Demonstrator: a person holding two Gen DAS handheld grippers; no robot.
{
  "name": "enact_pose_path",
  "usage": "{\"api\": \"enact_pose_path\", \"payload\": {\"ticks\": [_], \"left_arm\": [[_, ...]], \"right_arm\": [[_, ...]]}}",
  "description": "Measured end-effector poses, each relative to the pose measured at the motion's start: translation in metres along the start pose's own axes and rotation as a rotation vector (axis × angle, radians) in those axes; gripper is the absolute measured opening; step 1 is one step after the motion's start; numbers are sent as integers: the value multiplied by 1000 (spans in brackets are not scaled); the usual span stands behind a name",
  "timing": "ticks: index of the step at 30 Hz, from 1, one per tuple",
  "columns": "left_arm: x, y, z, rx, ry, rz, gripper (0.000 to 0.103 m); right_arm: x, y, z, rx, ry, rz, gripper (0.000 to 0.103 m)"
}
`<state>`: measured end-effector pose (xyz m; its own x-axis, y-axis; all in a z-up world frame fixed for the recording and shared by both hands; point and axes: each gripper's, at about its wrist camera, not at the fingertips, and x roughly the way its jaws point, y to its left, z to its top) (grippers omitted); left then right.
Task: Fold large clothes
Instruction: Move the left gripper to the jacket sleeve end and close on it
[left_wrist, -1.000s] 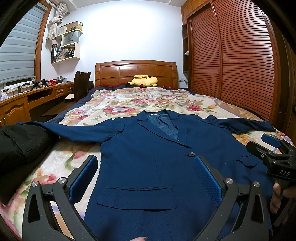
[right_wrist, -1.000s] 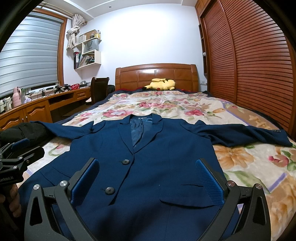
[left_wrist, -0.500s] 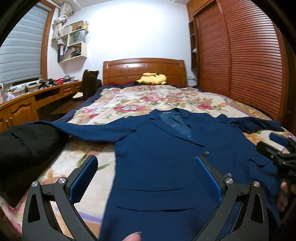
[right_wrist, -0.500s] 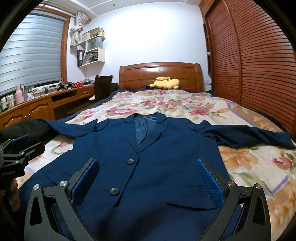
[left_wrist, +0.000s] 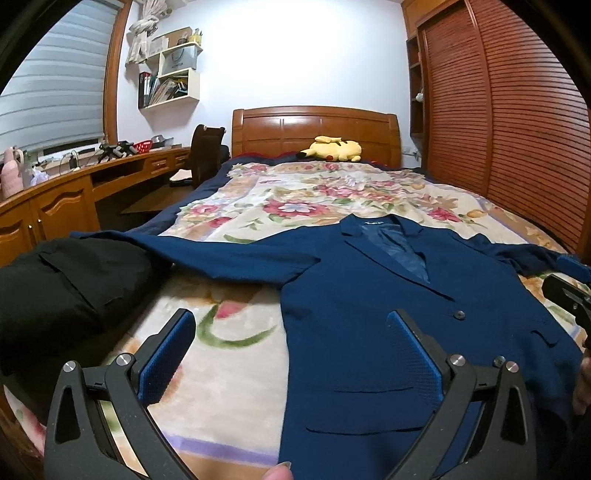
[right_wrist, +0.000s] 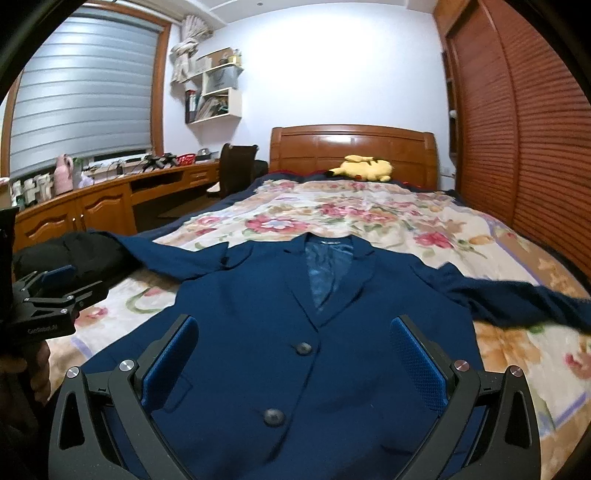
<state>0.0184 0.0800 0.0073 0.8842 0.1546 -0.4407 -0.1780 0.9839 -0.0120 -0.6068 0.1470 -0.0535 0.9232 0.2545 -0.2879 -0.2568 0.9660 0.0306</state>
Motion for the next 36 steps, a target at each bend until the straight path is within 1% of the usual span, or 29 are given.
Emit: {"api": "enact_pose_path", "payload": {"ticks": [3,11,17,23,25,26,30,33,36], "left_arm": [[5,7,3,4,15,6,103],[22,31,12,10,44,36,103],[44,48,17,23,76,42,103],[70,63,26,41,101,32,103],[83,65,28,64,131,21,103],[91,67,29,78,160,16,103],[116,71,31,103,219,17,103],[136,78,34,83,269,9,103],[153,85,40,48,293,20,103]], "right_arm": [[10,-1,8,3,10,29,103],[34,3,20,-38,14,56,103],[53,5,11,-57,40,73,103],[65,2,13,-63,70,98,103],[66,0,12,-67,78,107,103],[67,2,12,-68,82,110,103],[79,12,14,-88,113,123,103],[84,13,15,-91,130,129,103],[88,15,16,-98,145,129,103]]}}
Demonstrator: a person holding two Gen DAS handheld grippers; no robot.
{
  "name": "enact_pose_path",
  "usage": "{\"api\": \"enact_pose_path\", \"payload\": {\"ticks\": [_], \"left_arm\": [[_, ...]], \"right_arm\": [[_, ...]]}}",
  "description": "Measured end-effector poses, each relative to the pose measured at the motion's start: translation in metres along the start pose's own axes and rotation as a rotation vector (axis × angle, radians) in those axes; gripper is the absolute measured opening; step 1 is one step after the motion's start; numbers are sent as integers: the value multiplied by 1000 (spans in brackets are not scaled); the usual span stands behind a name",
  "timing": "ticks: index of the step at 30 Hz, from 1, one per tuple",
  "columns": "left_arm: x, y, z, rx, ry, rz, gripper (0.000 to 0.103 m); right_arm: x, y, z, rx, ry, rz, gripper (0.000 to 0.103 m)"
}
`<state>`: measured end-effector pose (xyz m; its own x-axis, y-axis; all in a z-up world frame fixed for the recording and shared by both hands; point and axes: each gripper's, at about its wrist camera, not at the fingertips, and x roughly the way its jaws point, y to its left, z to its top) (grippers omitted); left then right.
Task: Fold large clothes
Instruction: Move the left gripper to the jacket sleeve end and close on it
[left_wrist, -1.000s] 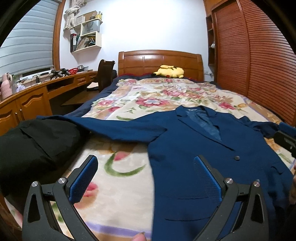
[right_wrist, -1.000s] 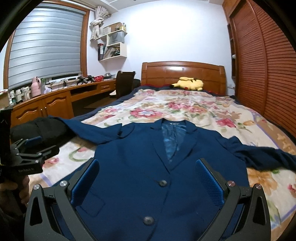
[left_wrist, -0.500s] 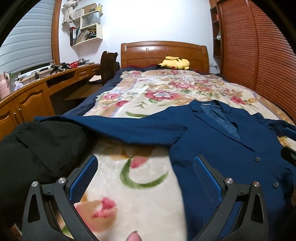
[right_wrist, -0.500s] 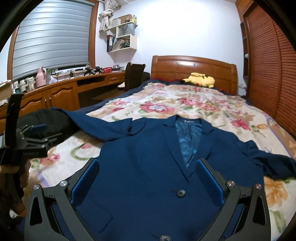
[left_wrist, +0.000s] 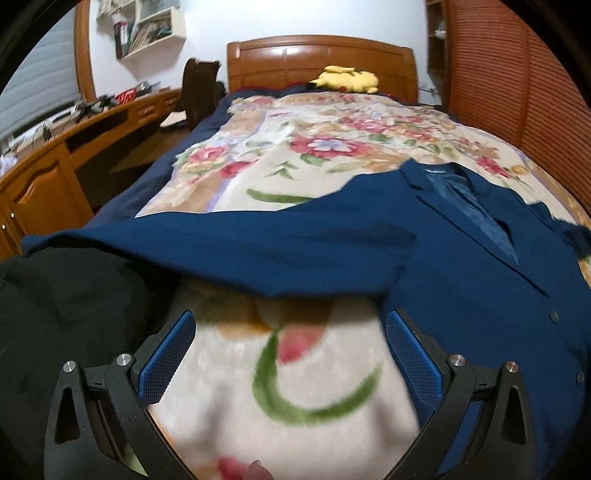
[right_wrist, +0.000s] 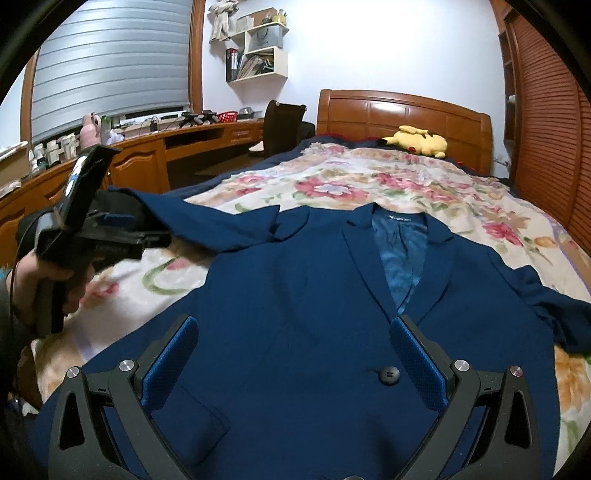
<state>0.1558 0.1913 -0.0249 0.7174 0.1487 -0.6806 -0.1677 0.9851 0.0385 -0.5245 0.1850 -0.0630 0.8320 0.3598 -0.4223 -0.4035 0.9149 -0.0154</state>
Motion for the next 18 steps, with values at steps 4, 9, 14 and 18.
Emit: {"api": "enact_pose_path", "payload": {"ticks": [4,9,14,18], "left_arm": [[18,4,15,-13,37,56,103],[34,12,25,-46,66,49,103],[43,23,22,-107,75,18,85],[49,33,16,-161,79,19,75]], "right_arm": [[-1,1,3,-2,0,1,103],[-1,4,1,-10,-11,1,103],[0,4,1,-17,-12,-7,103],[1,6,2,-23,-11,-12,103]]}}
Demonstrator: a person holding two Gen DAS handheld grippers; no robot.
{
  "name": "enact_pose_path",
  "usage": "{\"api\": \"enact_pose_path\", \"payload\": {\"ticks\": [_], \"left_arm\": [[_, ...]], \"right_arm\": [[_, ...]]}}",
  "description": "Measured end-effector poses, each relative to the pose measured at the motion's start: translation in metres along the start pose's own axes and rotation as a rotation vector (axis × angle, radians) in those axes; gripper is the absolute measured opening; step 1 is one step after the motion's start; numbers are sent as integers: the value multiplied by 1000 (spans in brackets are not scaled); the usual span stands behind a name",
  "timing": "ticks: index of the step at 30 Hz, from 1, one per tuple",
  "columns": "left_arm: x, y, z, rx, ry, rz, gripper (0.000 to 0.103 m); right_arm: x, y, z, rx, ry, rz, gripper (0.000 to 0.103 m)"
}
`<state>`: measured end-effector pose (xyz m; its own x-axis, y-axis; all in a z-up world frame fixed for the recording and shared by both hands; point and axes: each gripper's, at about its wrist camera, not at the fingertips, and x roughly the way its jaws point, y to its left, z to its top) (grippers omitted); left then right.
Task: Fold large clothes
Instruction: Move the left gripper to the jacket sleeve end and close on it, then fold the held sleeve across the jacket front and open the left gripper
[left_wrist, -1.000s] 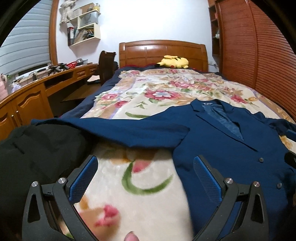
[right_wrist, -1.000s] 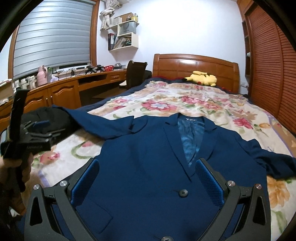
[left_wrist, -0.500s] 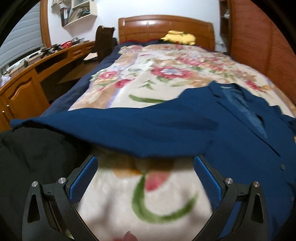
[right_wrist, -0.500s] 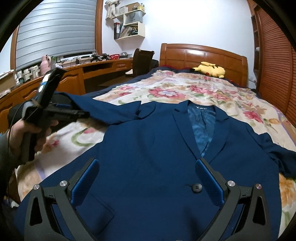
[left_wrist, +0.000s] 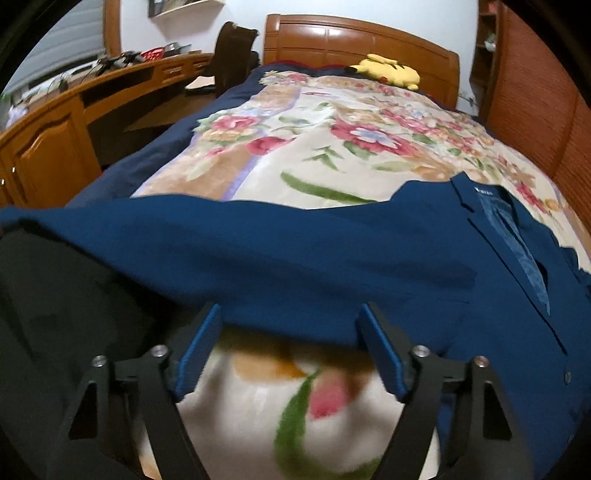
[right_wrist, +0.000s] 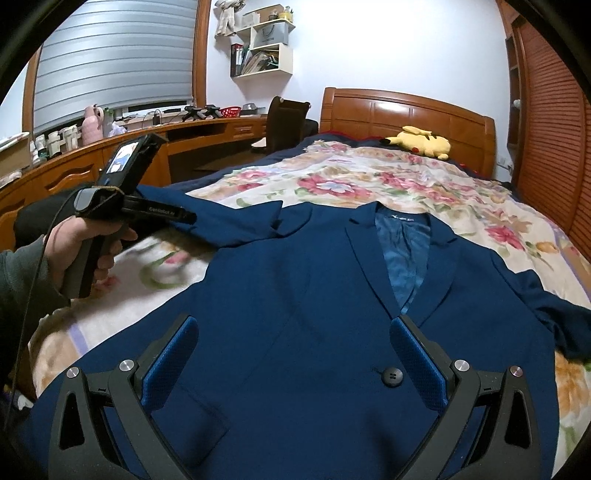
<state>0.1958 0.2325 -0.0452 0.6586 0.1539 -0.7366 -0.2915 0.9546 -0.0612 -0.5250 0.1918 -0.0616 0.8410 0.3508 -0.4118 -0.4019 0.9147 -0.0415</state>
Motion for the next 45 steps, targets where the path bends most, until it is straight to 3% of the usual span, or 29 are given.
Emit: {"api": "enact_pose_path", "payload": {"ticks": [5,13,15,19,23,29,37,45], "left_arm": [[4,5,-1,-22,18,15,68],[9,5,-3,-9,27,18,65],[11,3,4,3,36,2,40],[17,2,18,-4,53,-3,33],[20,-1,22,18,58,2,6],[-13,-21,27,84,-42,33,1],[-87,-85,25,213,-154,-73,1],[-127,-159,-3,376,-156,-189,1]], "right_arm": [[2,2,0,-4,8,-1,103],[1,3,0,-8,9,-4,103],[2,3,0,-10,10,-7,103],[2,2,0,-8,10,-7,103],[2,1,0,-3,12,-5,103],[0,-1,0,-9,8,-3,103],[-22,-34,-3,16,-28,-90,103],[-32,-46,-12,44,-17,-139,103]]}}
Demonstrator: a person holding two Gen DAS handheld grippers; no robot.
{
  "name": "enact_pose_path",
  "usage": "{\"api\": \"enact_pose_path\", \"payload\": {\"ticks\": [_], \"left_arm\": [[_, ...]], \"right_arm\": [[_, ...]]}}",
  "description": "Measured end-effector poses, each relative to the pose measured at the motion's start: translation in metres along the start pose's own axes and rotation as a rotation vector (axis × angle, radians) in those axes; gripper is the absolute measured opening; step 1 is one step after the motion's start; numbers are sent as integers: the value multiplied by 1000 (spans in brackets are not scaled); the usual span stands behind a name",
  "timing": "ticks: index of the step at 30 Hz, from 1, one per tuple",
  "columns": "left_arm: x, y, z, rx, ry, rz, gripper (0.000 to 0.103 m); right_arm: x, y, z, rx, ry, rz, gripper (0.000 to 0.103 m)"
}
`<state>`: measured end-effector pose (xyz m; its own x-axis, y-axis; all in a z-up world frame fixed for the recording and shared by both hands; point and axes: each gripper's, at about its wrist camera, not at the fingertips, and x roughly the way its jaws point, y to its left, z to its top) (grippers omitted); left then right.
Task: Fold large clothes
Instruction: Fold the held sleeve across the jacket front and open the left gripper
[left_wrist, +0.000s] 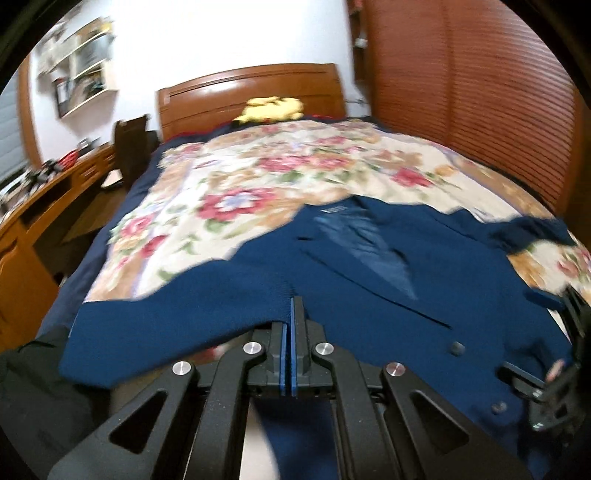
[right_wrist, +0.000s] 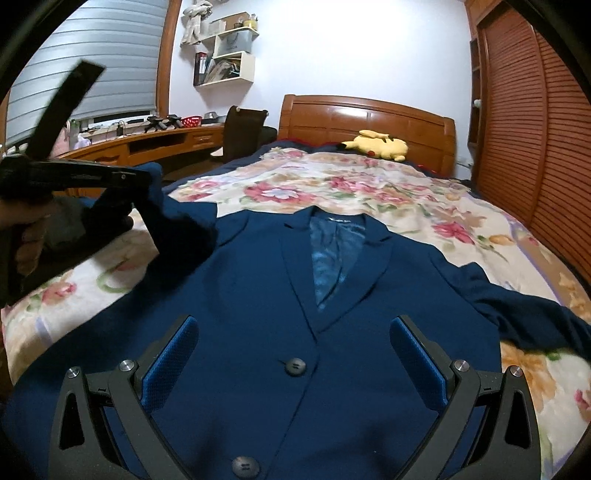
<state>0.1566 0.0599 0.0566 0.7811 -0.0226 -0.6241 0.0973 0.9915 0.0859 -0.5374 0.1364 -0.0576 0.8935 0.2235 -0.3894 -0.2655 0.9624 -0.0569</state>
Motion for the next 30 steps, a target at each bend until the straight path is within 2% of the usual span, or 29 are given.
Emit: {"api": "enact_pose_path", "payload": {"ticks": [5,7,9,15,17,21,26,30], "left_arm": [[0,-27,-15,38,48,1,2],[-3,-29,-23,47,57,10,11],[-10,-24,-32,25,61,-8,39],[-44,-7,-47,-14,-11,1,80],[-53,3,-49,-38,-38,11,80],[-58,26,-45,-48,-69,102,80],[-44,58,-51,-94,-44,147,80],[-21,80,-68,-127,16,172,80]], "right_arm": [[-6,3,2,-10,-5,1,103],[-7,1,1,-12,-7,6,103],[-5,1,2,-17,-3,9,103],[-6,-1,1,-16,2,29,103],[-7,-1,2,-16,2,43,103],[-8,3,3,-22,3,81,103],[-15,10,5,-34,-4,139,103],[-17,12,5,-40,-9,177,103]]}}
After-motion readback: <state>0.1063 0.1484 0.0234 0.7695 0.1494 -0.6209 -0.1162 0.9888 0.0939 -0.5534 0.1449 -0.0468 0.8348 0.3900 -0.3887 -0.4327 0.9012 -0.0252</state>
